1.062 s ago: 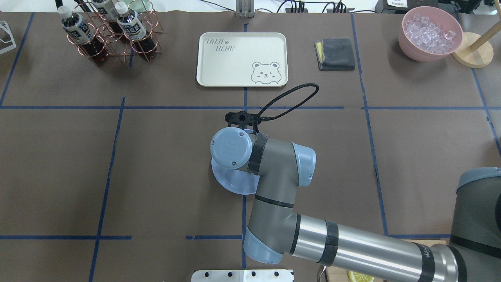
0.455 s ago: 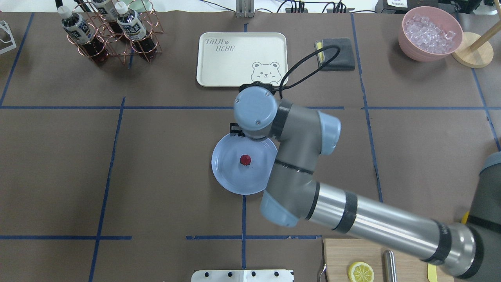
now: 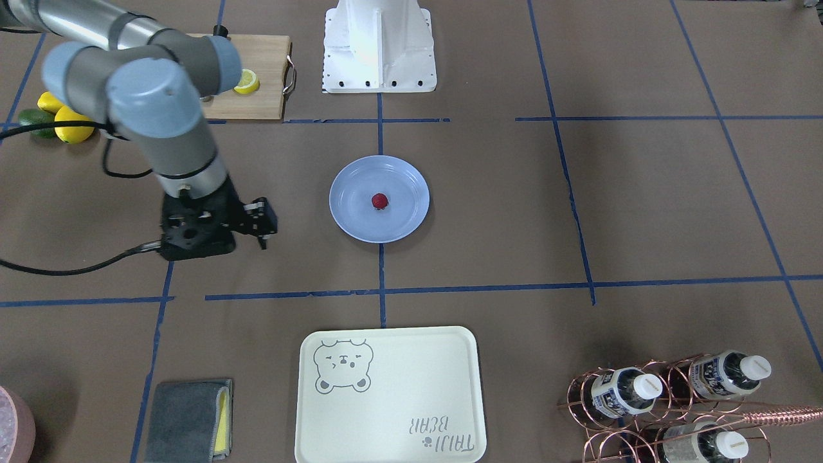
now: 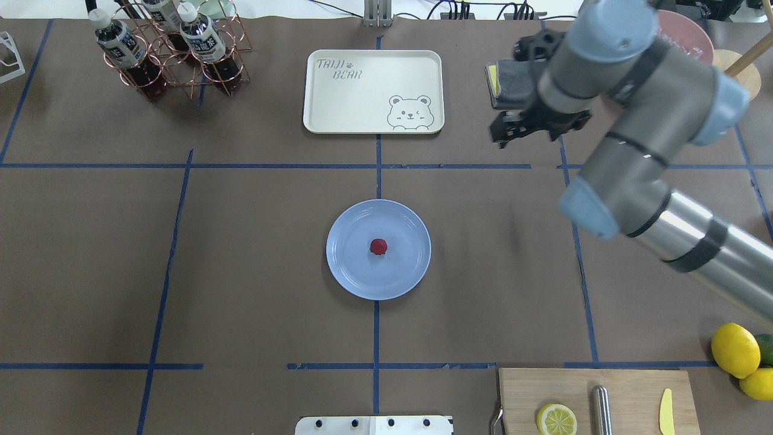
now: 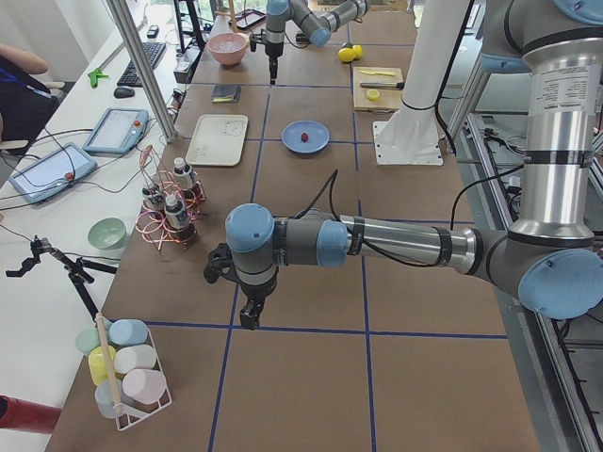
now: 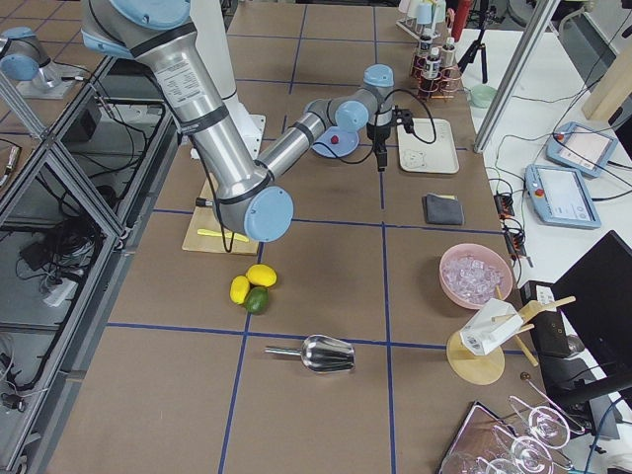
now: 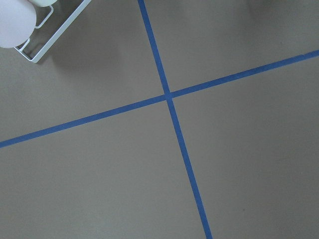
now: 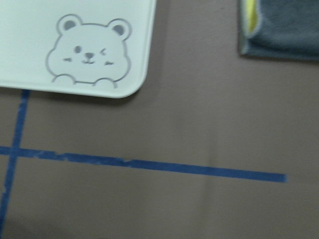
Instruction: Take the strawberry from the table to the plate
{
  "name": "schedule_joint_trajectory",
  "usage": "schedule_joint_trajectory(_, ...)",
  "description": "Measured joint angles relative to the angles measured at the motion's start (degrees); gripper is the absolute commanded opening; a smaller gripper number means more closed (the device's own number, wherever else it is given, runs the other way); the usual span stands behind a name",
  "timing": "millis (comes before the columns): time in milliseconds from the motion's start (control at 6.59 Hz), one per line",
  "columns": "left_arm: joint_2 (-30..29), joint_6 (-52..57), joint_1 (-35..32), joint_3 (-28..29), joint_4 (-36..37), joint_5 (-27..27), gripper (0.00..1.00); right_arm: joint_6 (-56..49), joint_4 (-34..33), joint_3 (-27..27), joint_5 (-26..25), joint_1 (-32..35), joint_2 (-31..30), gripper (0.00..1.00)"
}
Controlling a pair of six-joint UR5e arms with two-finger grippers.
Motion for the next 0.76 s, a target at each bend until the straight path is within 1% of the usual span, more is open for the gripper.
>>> schedule_joint_trajectory(152, 0.09, 0.00, 0.00, 0.13, 0.03, 0.14, 1.00, -12.84, -0.06, 1.34, 3.73, 7.39, -6.33, 1.00)
schedule_joint_trajectory(304, 0.22, -0.02, 0.00, 0.07, 0.09, 0.18, 1.00, -23.98, -0.12, 1.70, 5.50, 14.11, -12.05, 1.00)
schedule_joint_trajectory(455, 0.39, -0.02, 0.00, -0.01, 0.20, 0.10, 1.00, -31.39, 0.06, 1.76, 6.58, 20.28, -18.28, 1.00)
schedule_joint_trajectory(607, 0.52, -0.04, 0.00, -0.18, 0.30, -0.05, 1.00, -35.25, 0.61, 1.65, 6.79, 24.53, -24.72, 1.00)
schedule_joint_trajectory(759, 0.53, -0.06, 0.00, -0.43, 0.34, -0.11, 1.00, -38.49, 1.33, 1.42, 7.00, 27.96, -29.36, 1.00)
